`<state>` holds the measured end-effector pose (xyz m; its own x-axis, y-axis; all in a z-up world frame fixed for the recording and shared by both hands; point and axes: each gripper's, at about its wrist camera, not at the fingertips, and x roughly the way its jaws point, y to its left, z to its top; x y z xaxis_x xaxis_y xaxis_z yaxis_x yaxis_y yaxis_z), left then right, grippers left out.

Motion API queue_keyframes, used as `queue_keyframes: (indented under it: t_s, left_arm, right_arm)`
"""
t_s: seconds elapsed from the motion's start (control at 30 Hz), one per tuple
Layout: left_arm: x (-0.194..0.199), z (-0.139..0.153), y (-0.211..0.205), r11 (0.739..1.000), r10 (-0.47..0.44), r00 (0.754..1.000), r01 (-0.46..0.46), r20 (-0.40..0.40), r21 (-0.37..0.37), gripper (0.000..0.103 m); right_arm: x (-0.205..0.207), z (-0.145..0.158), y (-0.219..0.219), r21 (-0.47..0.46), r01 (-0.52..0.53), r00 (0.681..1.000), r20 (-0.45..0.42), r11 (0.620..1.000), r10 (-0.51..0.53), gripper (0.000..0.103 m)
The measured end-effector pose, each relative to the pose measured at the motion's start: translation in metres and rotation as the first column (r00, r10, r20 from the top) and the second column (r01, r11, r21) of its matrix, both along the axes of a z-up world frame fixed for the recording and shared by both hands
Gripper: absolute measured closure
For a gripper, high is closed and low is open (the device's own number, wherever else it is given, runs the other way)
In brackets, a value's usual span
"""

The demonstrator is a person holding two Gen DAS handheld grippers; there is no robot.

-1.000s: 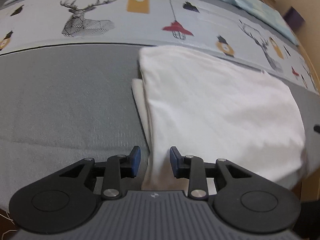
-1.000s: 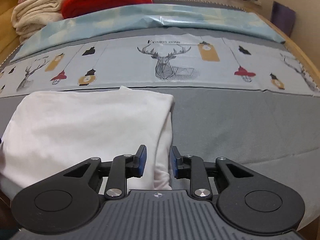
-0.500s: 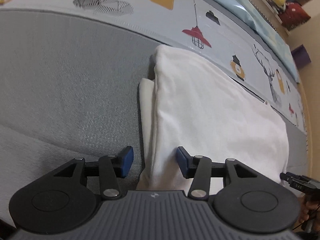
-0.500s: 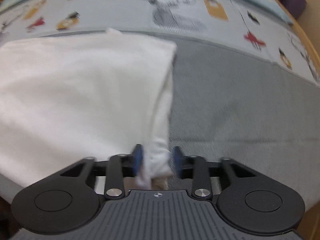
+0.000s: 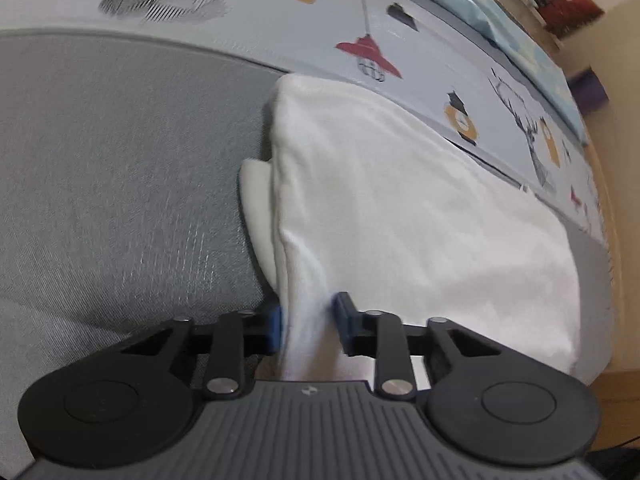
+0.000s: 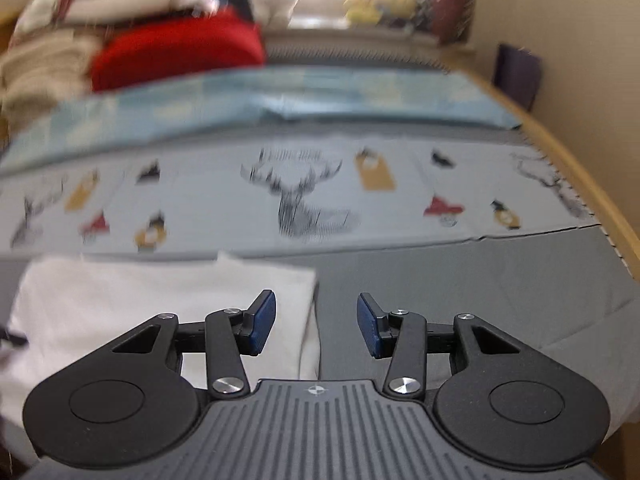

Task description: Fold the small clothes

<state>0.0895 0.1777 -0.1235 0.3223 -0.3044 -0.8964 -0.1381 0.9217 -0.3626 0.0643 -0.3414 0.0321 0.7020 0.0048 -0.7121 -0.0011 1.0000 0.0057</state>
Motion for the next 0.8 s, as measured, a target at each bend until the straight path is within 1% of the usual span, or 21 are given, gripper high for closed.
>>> queue_keyframes:
  t_s: [0.03,0.1,0.13,0.17,0.23,0.27,0.3,0.4,0.47,0.5,0.57,0.6,0.63,0.67,0.7,0.77,0.8]
  left_arm:
    - [-0.001,0.003,-0.001,1.0,-0.007,1.0,0.007,0.009,0.01,0.089]
    - [-0.005,0.011,0.005,1.0,0.01,1.0,-0.01,0.027,-0.003,0.091]
    - [-0.007,0.015,0.007,1.0,0.016,0.999,-0.016,0.039,-0.01,0.092]
    - [-0.01,0.022,0.008,1.0,0.009,0.998,-0.009,0.061,0.005,0.092]
    - [-0.016,0.034,0.009,0.997,-0.008,0.995,0.0,0.096,0.078,0.092]
    - [-0.018,0.038,0.012,0.992,-0.012,0.995,-0.001,0.1,0.128,0.092]
    - [-0.022,0.042,0.016,0.981,-0.004,0.995,-0.015,0.097,0.194,0.092]
    - [-0.031,0.05,0.033,0.94,0.055,0.994,-0.082,0.09,0.33,0.092]
    - [-0.035,0.058,0.038,0.912,0.073,0.992,-0.106,0.099,0.395,0.092]
    - [-0.037,0.064,0.038,0.906,0.072,0.992,-0.109,0.106,0.409,0.092]
    - [-0.037,0.074,0.03,0.917,0.065,0.99,-0.109,0.126,0.383,0.093]
    - [-0.037,0.081,0.024,0.933,0.064,0.988,-0.109,0.14,0.343,0.093]
    - [-0.037,0.087,0.018,0.955,0.066,0.986,-0.107,0.155,0.275,0.093]
    - [-0.036,0.093,0.014,0.973,0.067,0.984,-0.101,0.165,0.21,0.093]
    - [-0.034,0.098,0.005,0.984,0.064,0.982,-0.091,0.178,0.153,0.093]
    - [-0.03,0.109,-0.019,0.997,0.037,0.976,-0.051,0.213,0.061,0.093]
    - [-0.027,0.113,-0.036,1.0,0.023,0.974,-0.024,0.227,0.001,0.093]
  right_arm:
    - [-0.005,-0.002,-0.002,0.003,0.017,1.0,0.014,1.0,-0.017,0.056]
    - [-0.003,-0.011,-0.001,-0.034,0.038,0.999,-0.028,0.999,-0.039,0.057]
    - [-0.001,-0.014,0.0,-0.048,0.05,0.998,-0.026,0.998,-0.051,0.057]
    - [0.0,-0.015,0.001,-0.05,0.059,0.998,-0.023,0.997,-0.06,0.057]
    - [0.002,-0.019,0.006,-0.043,0.063,0.997,-0.038,0.997,-0.064,0.057]
    - [0.004,-0.022,0.01,-0.044,0.059,0.997,-0.048,0.997,-0.061,0.057]
    - [0.005,-0.025,0.014,-0.046,0.051,0.997,-0.057,0.998,-0.054,0.057]
    - [0.008,-0.026,0.026,-0.033,0.032,0.998,-0.053,0.999,-0.034,0.057]
    - [0.01,-0.027,0.032,-0.011,0.024,0.998,-0.055,1.0,-0.025,0.057]
    - [0.012,-0.028,0.035,-0.009,0.017,0.998,-0.058,1.0,-0.017,0.057]
    - [0.012,-0.03,0.041,-0.015,-0.003,0.999,-0.053,1.0,0.003,0.057]
    - [0.012,-0.031,0.043,-0.018,-0.015,0.999,-0.05,1.0,0.014,0.057]
    - [0.012,-0.032,0.045,-0.021,-0.027,0.998,-0.053,0.999,0.026,0.057]
    - [0.011,-0.033,0.046,-0.025,-0.038,0.998,-0.054,0.999,0.037,0.057]
    - [0.01,-0.034,0.046,-0.031,-0.046,0.998,-0.049,0.998,0.044,0.057]
    - [0.007,-0.035,0.044,-0.042,-0.052,0.998,-0.048,0.998,0.05,0.057]
    - [0.006,-0.035,0.042,-0.043,-0.049,0.998,-0.045,0.998,0.047,0.057]
